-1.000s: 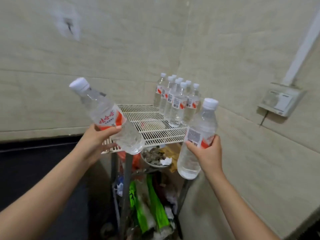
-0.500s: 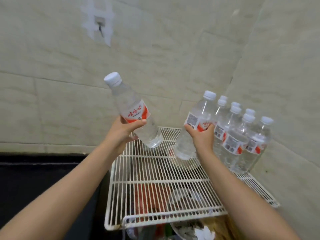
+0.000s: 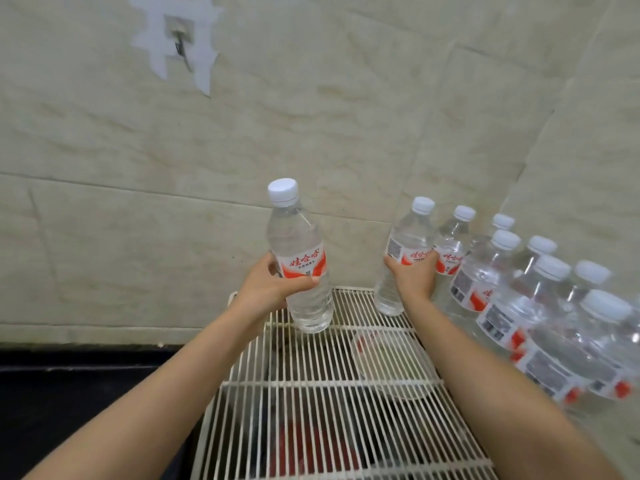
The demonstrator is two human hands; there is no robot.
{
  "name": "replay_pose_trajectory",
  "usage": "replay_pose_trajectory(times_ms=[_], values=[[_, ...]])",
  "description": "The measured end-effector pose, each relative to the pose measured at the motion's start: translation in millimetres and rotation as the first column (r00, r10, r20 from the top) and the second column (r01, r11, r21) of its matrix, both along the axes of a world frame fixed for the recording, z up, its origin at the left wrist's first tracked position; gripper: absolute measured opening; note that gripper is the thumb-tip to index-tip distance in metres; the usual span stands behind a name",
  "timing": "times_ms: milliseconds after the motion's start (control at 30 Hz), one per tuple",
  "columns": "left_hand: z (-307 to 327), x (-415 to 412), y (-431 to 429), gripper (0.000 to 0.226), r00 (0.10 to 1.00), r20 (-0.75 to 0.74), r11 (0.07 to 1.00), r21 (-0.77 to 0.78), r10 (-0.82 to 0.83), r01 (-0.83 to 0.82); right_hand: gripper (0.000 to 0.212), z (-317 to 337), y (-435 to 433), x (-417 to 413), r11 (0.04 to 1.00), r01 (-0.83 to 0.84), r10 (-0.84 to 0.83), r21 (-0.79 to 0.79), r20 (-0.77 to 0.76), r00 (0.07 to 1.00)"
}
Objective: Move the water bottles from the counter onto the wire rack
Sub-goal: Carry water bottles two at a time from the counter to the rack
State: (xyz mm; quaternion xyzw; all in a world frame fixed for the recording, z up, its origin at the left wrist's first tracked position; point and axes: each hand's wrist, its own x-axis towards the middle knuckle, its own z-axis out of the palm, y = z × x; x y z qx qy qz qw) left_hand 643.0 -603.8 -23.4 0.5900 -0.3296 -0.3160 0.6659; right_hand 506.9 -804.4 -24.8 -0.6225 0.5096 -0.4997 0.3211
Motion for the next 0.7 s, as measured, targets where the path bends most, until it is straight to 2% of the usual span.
replay_pose_trajectory(times_ms=[133,300,367,500,700], values=[[1.6,-0.3,-32.2,0.041,0.999,0.001,0.999,0.014,-0.039,0.039,0.077,-4.9,-6.3,-4.6,0.999,0.038,-0.038,0.023,-0.014,0.999],[3.9,-14.4,-81.3,0.042,0.992,0.055,0.991,0.077,-0.113,0.109,0.082,1.6,-7.9,-10.0,0.997,-0.01,0.021,0.073,-0.152,0.988],[5.5,-21.5,-99.0,0.043,0.98,0.098,0.98,0.115,-0.172,0.161,0.077,2.1,-5.4,-13.4,0.992,-0.03,0.054,0.12,-0.196,0.979],[10.6,-29.5,-128.5,0.039,0.948,0.21,0.966,0.148,-0.24,0.211,0.046,-8.6,7.7,-27.5,0.969,-0.18,0.221,0.168,-0.275,0.936],[1.8,-26.4,-151.3,0.044,0.932,0.242,0.951,0.223,-0.269,0.216,0.056,-30.0,42.9,-63.7,0.954,-0.262,0.291,0.146,-0.237,0.927]])
